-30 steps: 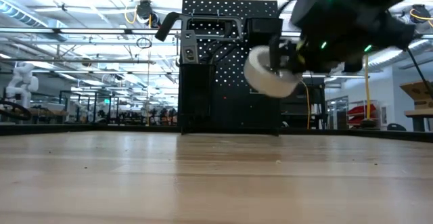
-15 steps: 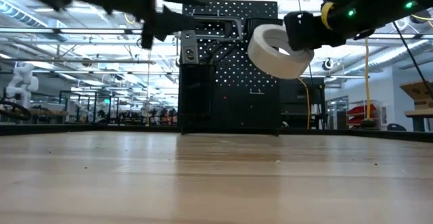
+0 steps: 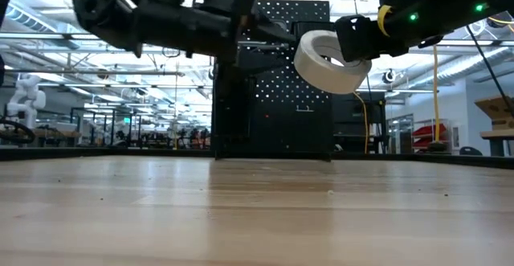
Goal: Hang tools onto peg board
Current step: Hang the white tape on the black peg board
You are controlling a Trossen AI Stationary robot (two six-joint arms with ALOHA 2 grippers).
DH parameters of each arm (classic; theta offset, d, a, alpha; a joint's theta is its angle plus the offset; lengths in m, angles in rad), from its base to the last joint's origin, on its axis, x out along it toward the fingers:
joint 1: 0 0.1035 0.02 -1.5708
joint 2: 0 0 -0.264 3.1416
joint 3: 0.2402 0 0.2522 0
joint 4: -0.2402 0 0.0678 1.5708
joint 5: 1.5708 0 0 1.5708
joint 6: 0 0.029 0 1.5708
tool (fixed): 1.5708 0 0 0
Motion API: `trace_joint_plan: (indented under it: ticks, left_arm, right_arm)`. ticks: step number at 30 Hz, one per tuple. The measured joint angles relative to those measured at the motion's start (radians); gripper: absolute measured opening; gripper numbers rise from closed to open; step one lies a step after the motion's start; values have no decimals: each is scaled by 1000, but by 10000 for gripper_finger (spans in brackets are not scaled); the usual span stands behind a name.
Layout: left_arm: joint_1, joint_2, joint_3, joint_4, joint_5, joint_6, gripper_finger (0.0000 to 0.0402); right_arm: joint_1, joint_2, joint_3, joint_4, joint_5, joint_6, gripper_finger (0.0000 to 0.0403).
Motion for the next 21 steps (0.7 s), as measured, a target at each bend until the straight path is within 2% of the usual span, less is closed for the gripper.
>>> trace_joint_plan:
  ticks: [13,21]
  left_arm:
    - [53,1,95,-144,47,8,219]
    - [74,1,120,-185,72,-43,219]
  right_arm:
    - [-1,1,0,10,0,1,70]
    - [-2,1,-2,16,8,-3,70]
